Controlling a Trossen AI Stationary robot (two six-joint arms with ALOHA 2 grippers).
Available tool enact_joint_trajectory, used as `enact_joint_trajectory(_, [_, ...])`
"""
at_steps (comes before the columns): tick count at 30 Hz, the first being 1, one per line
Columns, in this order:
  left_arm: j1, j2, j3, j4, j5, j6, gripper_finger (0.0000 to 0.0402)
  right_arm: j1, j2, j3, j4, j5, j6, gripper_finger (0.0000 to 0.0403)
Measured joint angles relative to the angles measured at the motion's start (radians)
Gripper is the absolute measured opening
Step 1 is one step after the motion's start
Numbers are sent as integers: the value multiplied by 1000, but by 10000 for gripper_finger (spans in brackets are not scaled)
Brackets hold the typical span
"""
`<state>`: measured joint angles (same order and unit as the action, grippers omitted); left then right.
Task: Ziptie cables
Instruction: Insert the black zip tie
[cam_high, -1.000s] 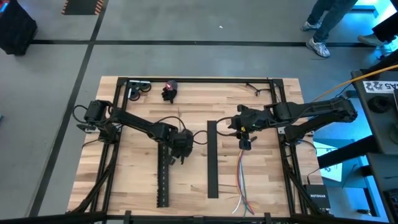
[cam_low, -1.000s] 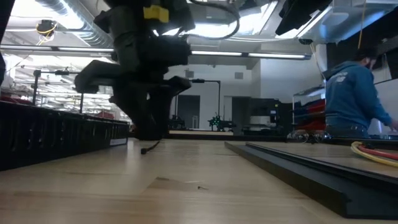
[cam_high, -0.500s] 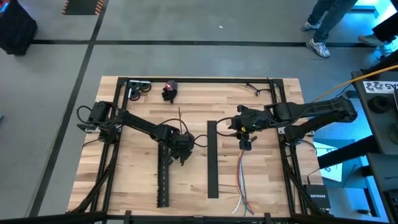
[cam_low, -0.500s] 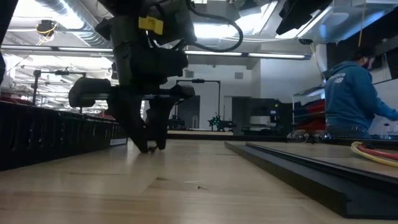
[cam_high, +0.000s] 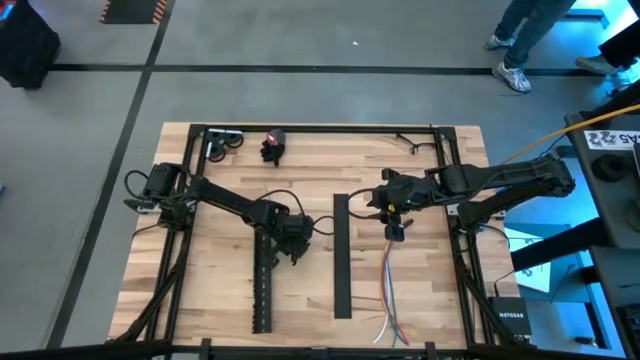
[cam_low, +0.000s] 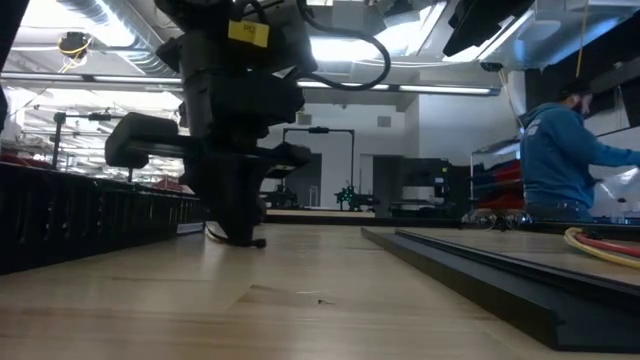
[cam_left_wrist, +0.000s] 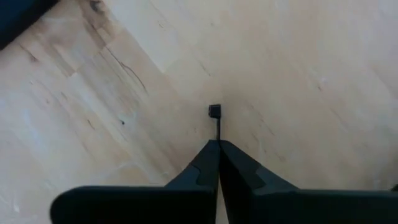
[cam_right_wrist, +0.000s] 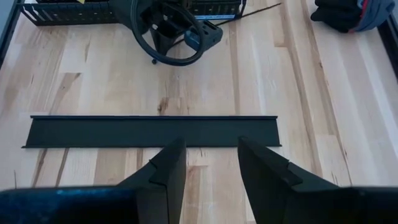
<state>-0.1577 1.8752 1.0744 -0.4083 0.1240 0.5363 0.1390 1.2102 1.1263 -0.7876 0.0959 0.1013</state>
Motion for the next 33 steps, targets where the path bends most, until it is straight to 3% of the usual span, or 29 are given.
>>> enact_joint_trajectory(12, [36,-154,61,6,-105,-150,0,-2,-19,0,20,15,-2,138])
enact_joint_trajectory(24, [149,-321,276,89,-140,-345,0,-2,-154,0,41,140,-39,138])
enact_joint_trajectory(33, [214,-351,405,190,-140,-462,0,-2,-147,0,95,228,-127,138])
